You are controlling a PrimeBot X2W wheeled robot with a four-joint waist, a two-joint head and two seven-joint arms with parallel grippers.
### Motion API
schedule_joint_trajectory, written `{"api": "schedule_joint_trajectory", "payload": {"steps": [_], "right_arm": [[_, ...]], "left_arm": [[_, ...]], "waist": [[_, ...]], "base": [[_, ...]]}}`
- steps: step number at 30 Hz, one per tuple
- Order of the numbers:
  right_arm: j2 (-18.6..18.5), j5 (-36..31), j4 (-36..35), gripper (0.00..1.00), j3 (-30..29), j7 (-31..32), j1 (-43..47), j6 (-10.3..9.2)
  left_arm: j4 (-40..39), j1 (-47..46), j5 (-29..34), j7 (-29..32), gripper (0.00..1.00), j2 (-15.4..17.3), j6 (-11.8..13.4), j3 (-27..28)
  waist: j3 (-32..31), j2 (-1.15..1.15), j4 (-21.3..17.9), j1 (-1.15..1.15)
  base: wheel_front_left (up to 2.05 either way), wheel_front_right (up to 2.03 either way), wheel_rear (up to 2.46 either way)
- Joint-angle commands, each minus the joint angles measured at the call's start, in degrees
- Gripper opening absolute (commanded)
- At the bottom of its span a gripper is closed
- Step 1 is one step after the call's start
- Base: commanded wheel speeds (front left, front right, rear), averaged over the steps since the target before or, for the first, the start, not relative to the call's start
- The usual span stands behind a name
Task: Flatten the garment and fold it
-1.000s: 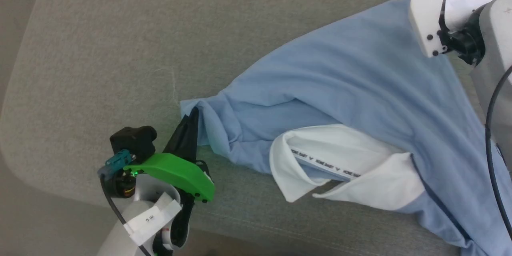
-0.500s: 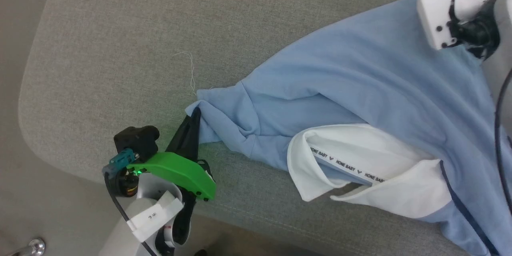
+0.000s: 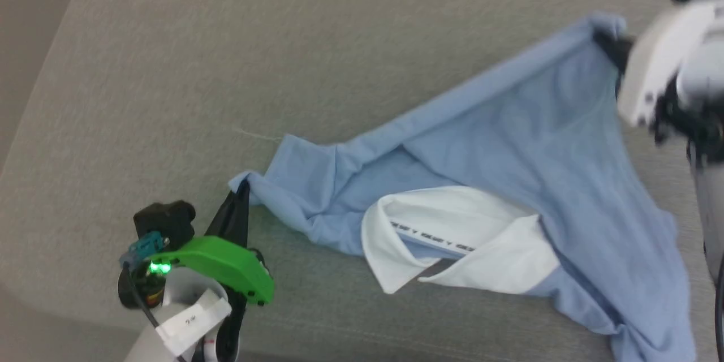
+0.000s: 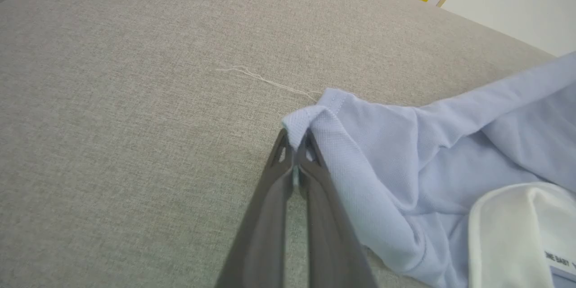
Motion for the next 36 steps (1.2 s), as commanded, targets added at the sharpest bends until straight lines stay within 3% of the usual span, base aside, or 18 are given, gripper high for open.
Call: {"api": "schedule_joint_trajectory", "payload": {"steps": [1,5,10,18,21,25,30,36], "right_arm": [[-0.2,1.0,-2.0,0.0,-1.2,-0.1,4.0,-0.08],[0.3,2.7,-9.3,0.0,-5.5,1.4,16.5,-0.08],[4.7,4.3,-17.0,0.0,-10.2,4.2,33.1,-0.08],[12.3,5.9,-21.6,0.0,-13.9,5.7,44.4,-0.08],[12.9,6.2,-22.5,0.0,-13.9,5.5,43.1,-0.08],[11.0,5.8,-23.3,0.0,-13.1,6.6,36.4,-0.08],[6.6,7.3,-22.6,0.0,-13.0,10.1,22.8,-0.08],[2.5,6.5,-20.5,0.0,-13.3,14.4,7.5,-0.08]], "left_arm": [[-0.3,1.1,-0.5,0.3,0.0,0.5,0.5,0.2],[-0.9,3.3,-0.9,1.1,0.0,0.8,1.3,0.1],[-1.3,5.7,-1.6,1.5,0.0,0.9,1.9,0.1],[-0.7,8.2,-3.8,1.4,0.0,0.4,1.6,0.5],[-0.3,7.5,-5.0,1.3,0.0,0.2,0.7,0.9],[1.2,2.0,-6.0,2.0,0.0,1.4,-2.1,1.8],[2.9,-11.7,-5.7,5.0,0.0,4.2,-6.0,2.5],[6.9,-30.8,-2.5,8.3,0.0,7.1,-8.7,2.4]], "waist": [[-8.1,0.0,-7.6,0.0],[-10.9,0.0,-9.5,0.0],[-13.4,0.0,-10.8,0.0],[-15.8,0.0,-11.2,0.0],[-16.5,0.0,-11.3,0.0],[-17.6,0.0,-11.3,0.0],[-18.7,0.0,-10.9,0.0],[-18.9,0.0,-11.0,0.0]], "base": [[0.0,0.0,0.0],[0.0,0.0,0.0],[0.0,0.0,0.0],[0.0,0.0,0.0],[0.0,0.0,0.0],[0.0,0.0,0.0],[0.0,0.0,0.0],[0.0,0.0,0.0]]}}
